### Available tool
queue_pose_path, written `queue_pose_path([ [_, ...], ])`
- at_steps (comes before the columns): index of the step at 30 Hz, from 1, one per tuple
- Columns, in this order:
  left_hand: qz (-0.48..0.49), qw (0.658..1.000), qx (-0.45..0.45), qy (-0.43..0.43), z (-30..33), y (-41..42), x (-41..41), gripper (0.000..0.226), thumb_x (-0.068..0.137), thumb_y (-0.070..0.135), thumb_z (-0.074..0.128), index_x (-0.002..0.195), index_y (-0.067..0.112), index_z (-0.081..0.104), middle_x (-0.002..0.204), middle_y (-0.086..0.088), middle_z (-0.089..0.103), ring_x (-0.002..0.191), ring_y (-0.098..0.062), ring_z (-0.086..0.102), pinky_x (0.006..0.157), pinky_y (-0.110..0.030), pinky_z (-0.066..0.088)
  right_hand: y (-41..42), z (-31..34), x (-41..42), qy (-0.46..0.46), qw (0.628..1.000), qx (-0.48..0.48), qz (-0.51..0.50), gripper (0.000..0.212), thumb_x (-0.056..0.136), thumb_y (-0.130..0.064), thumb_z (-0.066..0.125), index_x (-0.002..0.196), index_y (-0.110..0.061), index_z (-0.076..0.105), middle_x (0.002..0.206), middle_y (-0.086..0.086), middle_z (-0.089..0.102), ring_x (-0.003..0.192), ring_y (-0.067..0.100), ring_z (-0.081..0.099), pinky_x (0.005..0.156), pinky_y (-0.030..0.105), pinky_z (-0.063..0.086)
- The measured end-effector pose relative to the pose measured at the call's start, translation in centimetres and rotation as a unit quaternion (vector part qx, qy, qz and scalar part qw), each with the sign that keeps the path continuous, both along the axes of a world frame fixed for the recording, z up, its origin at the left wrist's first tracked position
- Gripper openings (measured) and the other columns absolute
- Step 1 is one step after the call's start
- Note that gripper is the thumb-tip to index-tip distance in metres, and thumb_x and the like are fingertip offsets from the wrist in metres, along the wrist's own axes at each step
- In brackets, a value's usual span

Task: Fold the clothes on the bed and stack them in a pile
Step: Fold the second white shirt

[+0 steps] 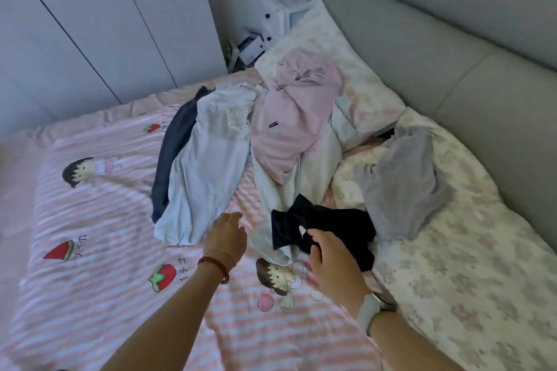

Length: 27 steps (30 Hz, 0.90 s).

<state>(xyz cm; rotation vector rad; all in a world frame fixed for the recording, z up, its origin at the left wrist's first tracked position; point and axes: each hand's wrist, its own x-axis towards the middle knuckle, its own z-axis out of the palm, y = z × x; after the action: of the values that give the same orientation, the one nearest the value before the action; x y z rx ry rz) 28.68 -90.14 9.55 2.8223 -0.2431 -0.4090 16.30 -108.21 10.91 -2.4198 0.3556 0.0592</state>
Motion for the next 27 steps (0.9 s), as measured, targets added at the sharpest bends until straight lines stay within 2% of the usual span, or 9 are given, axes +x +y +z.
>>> queue_pose_path([
  [6, 0.016, 0.990, 0.140, -0.005, -8.9, 3.2, 8.1, 0.052, 0.095, 0.021, 0.043, 0.143, 0.016, 0.024, 0.149, -0.006, 0.023, 0.135, -0.027, 0.022, 0.102, -0.041, 0.036, 1.6, -7.2, 7.4, -0.024, 0.995, -0.022, 0.092, 0.038, 0.096, -0.020, 0.039, 0.134, -0.016, 0.041, 0.126, 0.001, 0.050, 0.118, 0.019, 0.043, 0.093, 0.031, 0.040],
  [9, 0.046, 0.989, 0.138, -0.012, -12.2, 3.9, 10.3, 0.052, 0.093, 0.031, 0.049, 0.140, 0.018, 0.031, 0.150, -0.006, 0.022, 0.137, -0.027, 0.018, 0.105, -0.044, 0.030, 2.0, -9.4, 9.1, -0.036, 0.993, -0.033, 0.103, 0.036, 0.095, -0.016, 0.043, 0.130, -0.011, 0.047, 0.126, 0.005, 0.052, 0.121, 0.023, 0.044, 0.098, 0.034, 0.039],
  [12, 0.087, 0.992, 0.049, -0.071, -13.8, 4.2, 11.6, 0.025, 0.093, 0.017, 0.048, 0.116, 0.011, 0.057, 0.131, -0.012, 0.048, 0.123, -0.031, 0.037, 0.095, -0.044, 0.034, 2.5, -10.3, 9.7, -0.098, 0.988, -0.067, 0.103, 0.031, 0.085, -0.005, 0.056, 0.115, -0.002, 0.059, 0.114, 0.014, 0.059, 0.112, 0.031, 0.055, 0.089, 0.042, 0.050],
  [15, 0.157, 0.974, -0.114, -0.121, -13.0, 4.8, 11.0, 0.014, 0.094, 0.004, 0.042, 0.095, 0.001, 0.055, 0.088, -0.023, 0.060, 0.084, -0.040, 0.054, 0.069, -0.035, 0.035, 3.3, -10.1, 10.1, -0.109, 0.985, -0.088, 0.104, 0.036, 0.080, -0.001, 0.063, 0.116, -0.001, 0.059, 0.117, 0.016, 0.059, 0.110, 0.032, 0.057, 0.087, 0.041, 0.052],
  [17, 0.198, 0.942, -0.230, -0.141, -10.9, 5.3, 9.7, 0.013, 0.095, 0.004, 0.041, 0.090, 0.000, 0.052, 0.078, -0.017, 0.055, 0.070, -0.030, 0.048, 0.061, -0.027, 0.025, 4.0, -9.4, 10.7, -0.089, 0.986, -0.082, 0.115, 0.045, 0.085, -0.007, 0.058, 0.129, -0.004, 0.050, 0.131, 0.016, 0.050, 0.120, 0.032, 0.050, 0.093, 0.042, 0.048],
  [20, 0.128, 0.918, -0.332, -0.173, -6.2, 5.6, 7.5, 0.015, 0.096, 0.001, 0.041, 0.085, 0.006, 0.050, 0.078, -0.008, 0.050, 0.073, -0.019, 0.045, 0.060, -0.020, 0.026, 5.6, -7.7, 12.2, -0.094, 0.982, -0.070, 0.147, 0.063, 0.092, -0.020, 0.053, 0.146, -0.014, 0.022, 0.152, 0.011, 0.023, 0.134, 0.028, 0.033, 0.104, 0.038, 0.035],
  [23, 0.011, 0.905, -0.402, -0.138, -1.7, 7.1, 4.4, 0.012, 0.091, 0.007, 0.039, 0.082, 0.009, 0.047, 0.074, 0.003, 0.048, 0.070, 0.004, 0.046, 0.067, -0.007, 0.034, 7.9, -5.8, 14.8, -0.114, 0.973, -0.094, 0.176, 0.079, 0.090, -0.029, 0.059, 0.144, -0.027, 0.002, 0.156, 0.014, 0.006, 0.140, 0.033, 0.021, 0.108, 0.045, 0.027],
  [25, 0.000, 0.900, -0.428, -0.083, 0.4, 9.5, 1.9, 0.013, 0.088, 0.012, 0.038, 0.081, 0.011, 0.049, 0.075, 0.010, 0.049, 0.070, 0.011, 0.047, 0.068, -0.004, 0.035, 9.4, -4.6, 16.2, -0.095, 0.964, -0.141, 0.204, 0.070, 0.089, -0.034, 0.059, 0.146, -0.030, 0.018, 0.156, 0.014, 0.003, 0.143, 0.033, 0.009, 0.110, 0.051, 0.018],
  [27, 0.024, 0.893, -0.447, -0.044, 1.8, 12.8, -0.9, 0.014, 0.087, 0.015, 0.040, 0.078, 0.018, 0.050, 0.073, 0.010, 0.049, 0.067, 0.010, 0.046, 0.066, -0.006, 0.036, 11.1, -4.0, 16.0, -0.078, 0.949, -0.166, 0.256, 0.043, 0.093, -0.030, 0.053, 0.134, -0.021, 0.047, 0.153, 0.012, 0.021, 0.143, 0.032, 0.012, 0.110, 0.049, 0.012],
])
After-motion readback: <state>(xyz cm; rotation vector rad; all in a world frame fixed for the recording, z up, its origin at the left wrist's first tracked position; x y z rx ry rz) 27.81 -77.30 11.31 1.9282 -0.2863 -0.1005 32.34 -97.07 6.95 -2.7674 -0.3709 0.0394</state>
